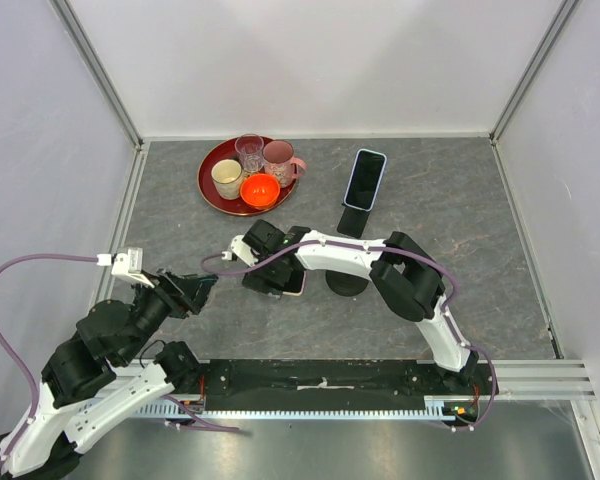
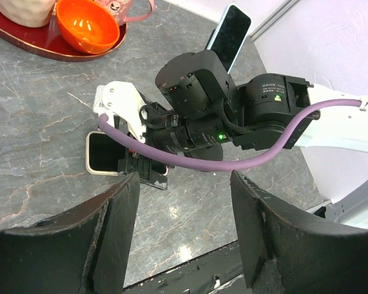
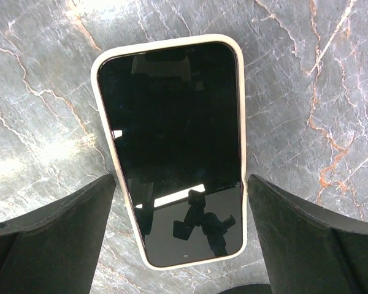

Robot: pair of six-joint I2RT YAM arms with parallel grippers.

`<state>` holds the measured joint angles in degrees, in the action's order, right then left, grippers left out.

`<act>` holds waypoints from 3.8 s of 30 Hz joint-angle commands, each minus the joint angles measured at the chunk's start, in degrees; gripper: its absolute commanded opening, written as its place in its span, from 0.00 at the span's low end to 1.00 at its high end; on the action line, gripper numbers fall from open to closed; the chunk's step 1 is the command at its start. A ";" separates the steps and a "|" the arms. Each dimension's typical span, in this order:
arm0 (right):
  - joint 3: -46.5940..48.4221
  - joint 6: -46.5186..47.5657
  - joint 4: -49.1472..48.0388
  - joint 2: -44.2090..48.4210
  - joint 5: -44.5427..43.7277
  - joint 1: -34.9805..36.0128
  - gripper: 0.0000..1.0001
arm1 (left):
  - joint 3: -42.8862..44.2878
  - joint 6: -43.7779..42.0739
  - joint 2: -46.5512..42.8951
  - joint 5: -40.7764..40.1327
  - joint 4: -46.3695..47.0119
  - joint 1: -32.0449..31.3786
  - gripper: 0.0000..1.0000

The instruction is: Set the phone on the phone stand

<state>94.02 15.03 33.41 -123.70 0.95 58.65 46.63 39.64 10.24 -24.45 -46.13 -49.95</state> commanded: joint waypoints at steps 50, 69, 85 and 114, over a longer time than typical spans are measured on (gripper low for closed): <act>-33.19 -21.44 -44.66 31.93 3.61 1.55 0.00 | -4.36 17.23 18.14 1.24 6.57 -0.06 0.96; -39.00 -23.11 -42.56 47.93 13.90 1.81 0.00 | -6.55 19.07 20.35 4.32 17.12 0.74 0.85; -37.68 -23.28 -34.11 52.86 11.62 3.48 0.47 | -4.62 14.15 21.05 7.04 21.87 0.82 0.02; -57.45 -72.67 -56.44 70.52 9.43 3.31 0.86 | -16.13 17.66 4.70 17.50 52.10 0.74 0.02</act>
<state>39.51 -50.57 -13.65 -54.65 9.85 62.02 30.52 50.72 17.02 -10.22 -7.33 -49.21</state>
